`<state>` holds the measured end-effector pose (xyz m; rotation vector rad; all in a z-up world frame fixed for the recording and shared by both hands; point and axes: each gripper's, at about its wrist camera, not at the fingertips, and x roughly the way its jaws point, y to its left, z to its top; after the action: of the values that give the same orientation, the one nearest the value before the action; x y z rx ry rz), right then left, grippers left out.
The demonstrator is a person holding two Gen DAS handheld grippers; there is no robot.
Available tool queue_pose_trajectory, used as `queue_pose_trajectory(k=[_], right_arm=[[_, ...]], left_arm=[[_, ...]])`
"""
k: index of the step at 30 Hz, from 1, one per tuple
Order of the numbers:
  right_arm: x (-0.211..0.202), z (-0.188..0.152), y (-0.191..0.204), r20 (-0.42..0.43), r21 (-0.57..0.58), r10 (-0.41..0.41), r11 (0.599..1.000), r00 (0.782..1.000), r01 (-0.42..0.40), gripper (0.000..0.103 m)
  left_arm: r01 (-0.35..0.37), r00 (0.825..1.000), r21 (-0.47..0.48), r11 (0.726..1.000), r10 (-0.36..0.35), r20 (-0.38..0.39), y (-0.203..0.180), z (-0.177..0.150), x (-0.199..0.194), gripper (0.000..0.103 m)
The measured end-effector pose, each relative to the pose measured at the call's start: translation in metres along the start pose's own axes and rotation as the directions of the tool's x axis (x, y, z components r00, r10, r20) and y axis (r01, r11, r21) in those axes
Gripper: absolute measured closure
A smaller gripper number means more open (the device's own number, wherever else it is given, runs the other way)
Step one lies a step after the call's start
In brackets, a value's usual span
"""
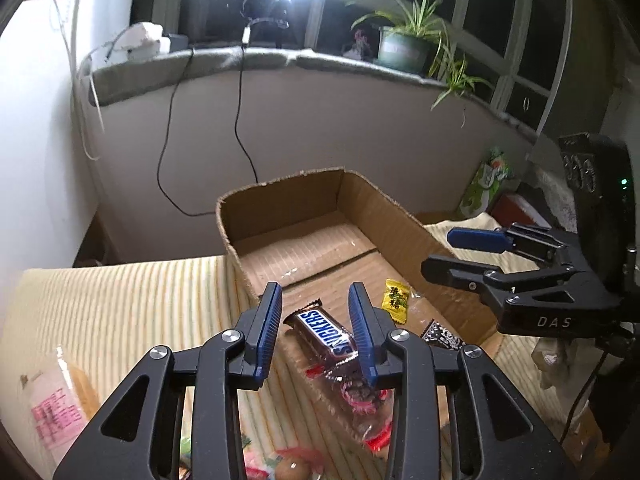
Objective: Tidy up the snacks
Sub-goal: 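Move both open grippers back to the snack pile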
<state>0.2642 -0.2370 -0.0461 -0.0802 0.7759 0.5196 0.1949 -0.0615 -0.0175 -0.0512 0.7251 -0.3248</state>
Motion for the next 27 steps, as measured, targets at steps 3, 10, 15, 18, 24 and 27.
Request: queue_pose_trajectory(k=[3,10,15,18,24,27], right_arm=[[-0.009,-0.002,0.007,0.008,-0.01,0.008,1.0,1.0,-0.008,0.038],[-0.033,-0.012,0.035,0.034,-0.049,0.051,0.998,0.998,-0.05,0.038],[-0.046,-0.021,0.061,0.038,-0.078,0.102,0.992,0.994,-0.099,0.038],[-0.051,-0.028,0.079,0.035,-0.096,0.142,0.986,0.989,-0.139,0.038],[-0.05,-0.039,0.113,0.006,-0.139,0.197,0.971,0.98,-0.194,0.038],[-0.048,-0.042,0.127,-0.01,-0.161,0.215,0.964,0.976,-0.214,0.038]], left_arm=[[-0.013,1.0,-0.001,1.0,0.013,0.009,0.003,-0.003,-0.016,0.07],[-0.062,0.997,-0.059,0.996,0.064,0.031,0.028,-0.021,-0.061,0.07],[-0.114,0.992,-0.106,0.988,0.119,0.047,0.053,-0.043,-0.093,0.07],[-0.135,0.989,-0.13,0.982,0.142,0.039,0.065,-0.059,-0.105,0.07],[-0.168,0.985,-0.146,0.975,0.17,0.004,0.076,-0.088,-0.116,0.07],[-0.165,0.986,-0.161,0.973,0.166,-0.006,0.079,-0.1,-0.119,0.07]])
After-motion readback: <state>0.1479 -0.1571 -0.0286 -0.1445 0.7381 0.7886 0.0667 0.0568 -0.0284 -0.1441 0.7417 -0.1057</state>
